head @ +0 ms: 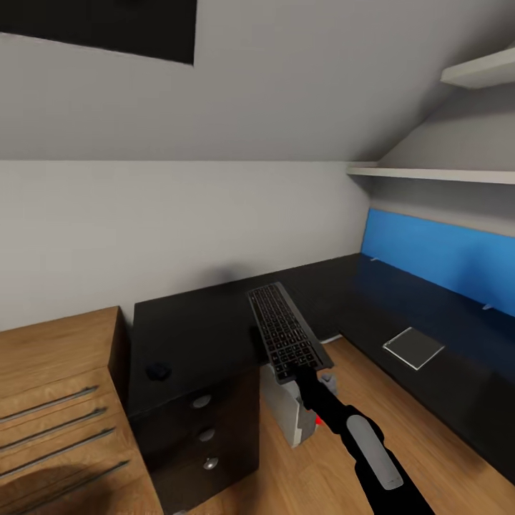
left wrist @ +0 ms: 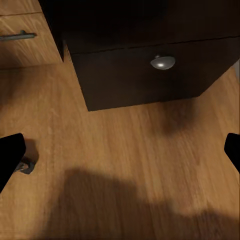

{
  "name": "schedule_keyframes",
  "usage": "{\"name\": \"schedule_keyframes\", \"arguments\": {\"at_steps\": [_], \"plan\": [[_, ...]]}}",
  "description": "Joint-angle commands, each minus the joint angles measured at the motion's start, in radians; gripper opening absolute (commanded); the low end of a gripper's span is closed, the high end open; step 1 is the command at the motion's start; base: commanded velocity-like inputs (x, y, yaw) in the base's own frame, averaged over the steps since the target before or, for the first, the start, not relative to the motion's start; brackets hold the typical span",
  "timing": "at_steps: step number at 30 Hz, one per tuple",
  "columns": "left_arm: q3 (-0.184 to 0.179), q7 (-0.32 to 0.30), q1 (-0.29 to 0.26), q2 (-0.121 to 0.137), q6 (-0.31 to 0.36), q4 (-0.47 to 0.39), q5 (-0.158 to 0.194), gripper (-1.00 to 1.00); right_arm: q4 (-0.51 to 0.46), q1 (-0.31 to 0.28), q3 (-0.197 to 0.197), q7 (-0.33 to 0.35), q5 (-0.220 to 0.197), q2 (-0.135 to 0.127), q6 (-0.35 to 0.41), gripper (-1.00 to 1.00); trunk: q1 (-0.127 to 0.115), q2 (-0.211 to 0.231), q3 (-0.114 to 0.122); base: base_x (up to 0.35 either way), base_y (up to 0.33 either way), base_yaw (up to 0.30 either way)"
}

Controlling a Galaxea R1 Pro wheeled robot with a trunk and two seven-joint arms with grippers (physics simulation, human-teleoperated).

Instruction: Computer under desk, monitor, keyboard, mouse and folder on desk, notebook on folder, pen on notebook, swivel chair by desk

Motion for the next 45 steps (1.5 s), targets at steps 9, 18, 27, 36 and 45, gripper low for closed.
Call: {"name": "schedule_keyframes", "arguments": {"at_steps": [9, 18, 27, 36, 45], "plan": [[-0.003, 0.006, 0.0, 0.0, 0.0, 0.006, 0.007, 1.0, -0.003, 0.0, 0.0, 0.001, -0.007, -0.019, 0.013, -1.0, 0.0, -0.001, -0.001, 0.0, -0.154, 0.217], [-0.003, 0.005, 0.0, -0.001, 0.0, 0.007, 0.007, 1.0, -0.008, 0.0, -0.006, 0.005, -0.004, -0.094, 0.098, -1.0, 0.0, -0.001, -0.001, 0.0, -0.025, 0.023], [-0.003, 0.005, 0.0, -0.001, 0.0, 0.008, 0.007, 1.0, -0.003, 0.0, -0.007, 0.079, -0.008, -0.155, 0.106, -1.0, 0.0, -0.001, -0.001, 0.0, 0.0, 0.0], [-0.002, 0.005, 0.0, 0.0, -0.001, 0.007, 0.005, 1.0, -0.004, 0.0, -0.008, 0.097, -0.016, -0.159, 0.11, -1.0, 0.0, -0.001, -0.001, 0.0, 0.0, 0.0], [-0.002, 0.004, 0.0, 0.003, 0.0, 0.006, 0.004, 1.0, -0.006, 0.0, -0.008, 0.097, -0.014, -0.158, 0.11, -1.0, 0.0, -0.001, -0.001, 0.0, 0.0, 0.0]]}}
